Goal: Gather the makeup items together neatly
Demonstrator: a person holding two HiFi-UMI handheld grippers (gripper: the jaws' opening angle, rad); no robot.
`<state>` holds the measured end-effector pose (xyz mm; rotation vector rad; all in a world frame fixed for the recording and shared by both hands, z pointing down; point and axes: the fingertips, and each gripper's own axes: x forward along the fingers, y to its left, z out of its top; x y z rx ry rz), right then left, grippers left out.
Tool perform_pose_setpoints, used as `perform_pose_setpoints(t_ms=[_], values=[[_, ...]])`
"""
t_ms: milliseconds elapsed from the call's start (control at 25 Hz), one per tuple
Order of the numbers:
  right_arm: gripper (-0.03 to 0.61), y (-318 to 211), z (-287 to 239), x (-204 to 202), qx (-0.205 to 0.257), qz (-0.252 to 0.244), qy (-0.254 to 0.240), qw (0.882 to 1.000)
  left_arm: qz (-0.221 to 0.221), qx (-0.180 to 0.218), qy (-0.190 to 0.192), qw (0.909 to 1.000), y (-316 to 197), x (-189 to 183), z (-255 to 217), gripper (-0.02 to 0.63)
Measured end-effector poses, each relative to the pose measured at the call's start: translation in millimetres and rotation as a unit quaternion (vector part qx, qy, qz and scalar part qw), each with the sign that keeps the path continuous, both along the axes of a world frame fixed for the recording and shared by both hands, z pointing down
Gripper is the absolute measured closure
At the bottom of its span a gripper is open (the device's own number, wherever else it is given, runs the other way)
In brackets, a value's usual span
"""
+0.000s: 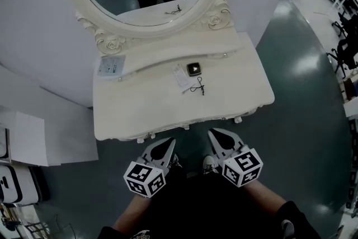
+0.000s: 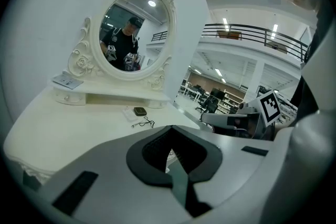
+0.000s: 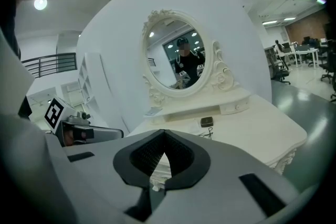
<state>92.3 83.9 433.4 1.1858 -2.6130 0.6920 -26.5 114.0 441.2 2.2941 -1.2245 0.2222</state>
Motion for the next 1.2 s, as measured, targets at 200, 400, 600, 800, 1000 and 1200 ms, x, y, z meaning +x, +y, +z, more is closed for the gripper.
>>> perform_pose_setpoints(t_ms=[200, 400, 600, 800, 1000, 1200], values=[[0.549, -18.8, 5.1, -17.2, -0.001, 0.037, 0.007, 0.999, 0.024, 0.005, 0.0, 0.9997, -23.9, -26.5, 0.7, 0.606], [0.548, -34.2, 11.5, -33.2, -0.006, 0.072, 0.019, 0.997, 0.043, 0.002, 0.006, 0.9991, -44.3, -53.2, 5.4, 0.606], [0.548, -44.0, 17.7, -46.2, -0.012, 0.108, 0.024, 0.994, 0.069, -0.004, 0.011, 0.9976, -57.4, -72.1, 13.4, 0.606], [0.548, -49.8, 22.5, -60.2, -0.012, 0.14, 0.031, 0.99, 0.096, -0.005, 0.013, 0.9953, -66.9, -88.5, 19.0, 0.607], [0.548, -52.5, 28.2, -66.2, -0.011, 0.176, 0.039, 0.984, 0.117, 0.002, 0.011, 0.993, -74.3, -102.3, 22.2, 0.607], [0.546, -60.4, 35.9, -61.6, -0.01, 0.202, 0.051, 0.978, 0.127, 0.0, 0.008, 0.9919, -76.1, -110.5, 24.5, 0.606]])
